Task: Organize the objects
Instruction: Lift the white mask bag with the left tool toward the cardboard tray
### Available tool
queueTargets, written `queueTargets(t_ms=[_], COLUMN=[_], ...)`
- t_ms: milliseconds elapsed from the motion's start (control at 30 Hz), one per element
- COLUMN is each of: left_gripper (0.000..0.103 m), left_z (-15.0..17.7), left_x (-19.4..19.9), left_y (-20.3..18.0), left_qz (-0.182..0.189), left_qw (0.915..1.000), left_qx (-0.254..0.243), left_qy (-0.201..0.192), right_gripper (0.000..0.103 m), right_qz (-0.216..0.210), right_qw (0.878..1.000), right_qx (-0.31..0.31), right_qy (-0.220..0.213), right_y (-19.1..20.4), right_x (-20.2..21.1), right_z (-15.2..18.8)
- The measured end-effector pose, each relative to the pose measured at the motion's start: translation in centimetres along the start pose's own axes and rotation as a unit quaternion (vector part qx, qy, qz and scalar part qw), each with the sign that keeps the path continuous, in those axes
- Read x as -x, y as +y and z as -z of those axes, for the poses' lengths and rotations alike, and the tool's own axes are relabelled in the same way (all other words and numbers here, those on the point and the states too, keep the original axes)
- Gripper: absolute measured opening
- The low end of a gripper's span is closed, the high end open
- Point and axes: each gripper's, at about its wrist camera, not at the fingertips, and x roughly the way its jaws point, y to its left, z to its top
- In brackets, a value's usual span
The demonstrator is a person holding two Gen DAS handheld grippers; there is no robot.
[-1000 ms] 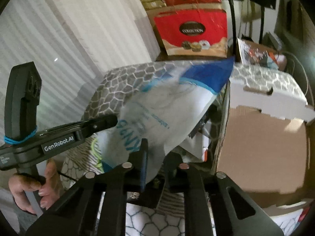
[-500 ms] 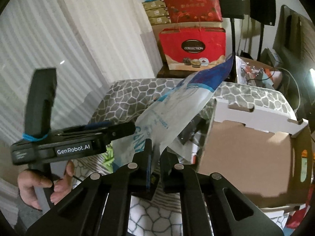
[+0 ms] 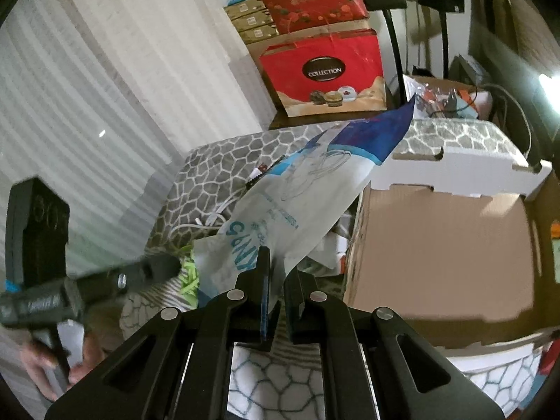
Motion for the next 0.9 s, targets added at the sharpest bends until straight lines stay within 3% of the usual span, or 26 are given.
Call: queueTargets(t_ms=[233, 467, 600, 667, 800, 833, 900], left_gripper=[0.073, 0.058, 0.059, 0.068, 0.071, 0.068, 0.054], left_z=[-0.1, -1.0, -0.7, -0.7, -0.6, -0.5, -0.6], left_x=[-1.8, -2.7, -2.8, -2.8, -2.6, -2.5, -2.3], left_y=[0.4, 2.4, 2.2, 2.2, 2.3, 2.3, 2.2], left_qz=[0.049, 0.053, 0.056, 0.055, 0.06, 0.066, 0.069], left_qw=[0.9975, 0.9955, 0.9958, 0.9959, 0.995, 0.9946, 0.994], left_qx=[0.048, 0.078, 0.071, 0.071, 0.079, 0.081, 0.084], left_qy=[0.018, 0.006, 0.007, 0.011, 0.01, 0.008, 0.005], right_gripper=[0.006, 0.006, 0.006, 0.006, 0.006, 0.006, 0.006], right_qz=[-0.039, -0.062, -0.077, -0.077, -0.083, -0.083, -0.082], right_qw=[0.998, 0.997, 0.995, 0.995, 0.994, 0.994, 0.995], right_qx=[-0.042, -0.053, -0.059, -0.061, -0.068, -0.066, -0.06], right_qy=[0.002, 0.013, 0.013, 0.009, 0.005, 0.003, 0.003], right_y=[0.1, 0.7, 0.9, 0.8, 0.8, 0.9, 1.0], right_x=[0.1, 0.0, 0.1, 0.3, 0.7, 0.9, 1.1], right_z=[0.3, 1.2, 1.4, 1.4, 1.1, 1.1, 1.2])
